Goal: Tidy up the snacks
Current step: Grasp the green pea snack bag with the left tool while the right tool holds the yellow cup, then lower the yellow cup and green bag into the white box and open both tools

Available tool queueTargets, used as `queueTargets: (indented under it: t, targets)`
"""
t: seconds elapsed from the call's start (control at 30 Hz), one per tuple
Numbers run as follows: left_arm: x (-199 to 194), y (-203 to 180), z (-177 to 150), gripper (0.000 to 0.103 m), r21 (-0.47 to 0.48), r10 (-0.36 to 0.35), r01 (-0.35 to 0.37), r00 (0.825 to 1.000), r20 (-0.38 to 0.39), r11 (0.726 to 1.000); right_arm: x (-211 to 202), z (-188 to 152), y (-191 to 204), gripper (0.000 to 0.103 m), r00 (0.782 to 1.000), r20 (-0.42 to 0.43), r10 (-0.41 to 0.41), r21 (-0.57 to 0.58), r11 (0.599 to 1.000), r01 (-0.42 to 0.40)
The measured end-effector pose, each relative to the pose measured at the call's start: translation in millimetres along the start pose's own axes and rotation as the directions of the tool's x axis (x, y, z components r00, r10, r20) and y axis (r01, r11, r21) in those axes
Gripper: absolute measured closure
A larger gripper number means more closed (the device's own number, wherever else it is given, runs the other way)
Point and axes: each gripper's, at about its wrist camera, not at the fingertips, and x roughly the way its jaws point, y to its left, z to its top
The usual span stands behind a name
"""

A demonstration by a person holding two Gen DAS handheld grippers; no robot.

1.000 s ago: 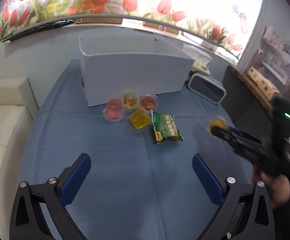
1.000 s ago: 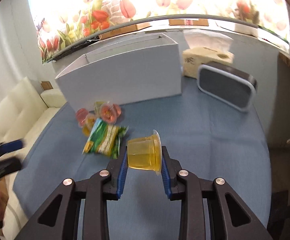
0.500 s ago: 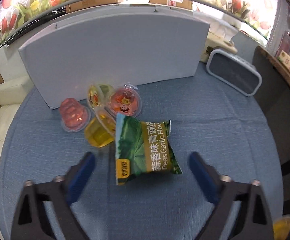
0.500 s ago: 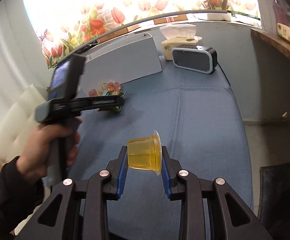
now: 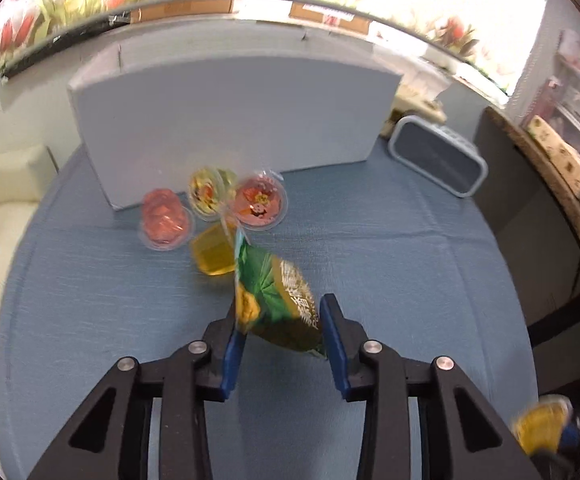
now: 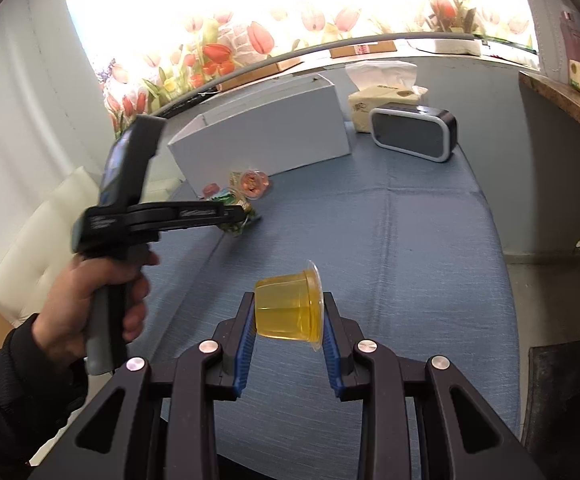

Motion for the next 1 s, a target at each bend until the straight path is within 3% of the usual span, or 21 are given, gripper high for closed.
queueTargets:
  t: [0.27, 0.57, 1.0]
  targets:
    - [-7.7, 18.1, -8.4, 0.078, -0.003, -0.061, 0.061, 0.998, -0.036, 0.998, 9.4, 3.7, 16.9, 0.07, 1.0, -0.009, 0.015, -0.032, 0.999, -0.015]
    - [-0.4, 32.5, -13.7, 0.08, -0.028, -0.097, 0.097, 0.995, 0.001, 0.995, 8.6, 2.3, 26.0, 0.07, 1.0, -0.017, 0.01, -0.035, 0.999, -0.011]
    - [-83.5, 28.3, -0.5, 0.081, 0.073, -0.146, 0.137, 0.981, 0.128, 0.988, 5.8, 23.5, 42.8, 0.07, 1.0, 0.009, 0.027, -0.083, 0.996, -0.026]
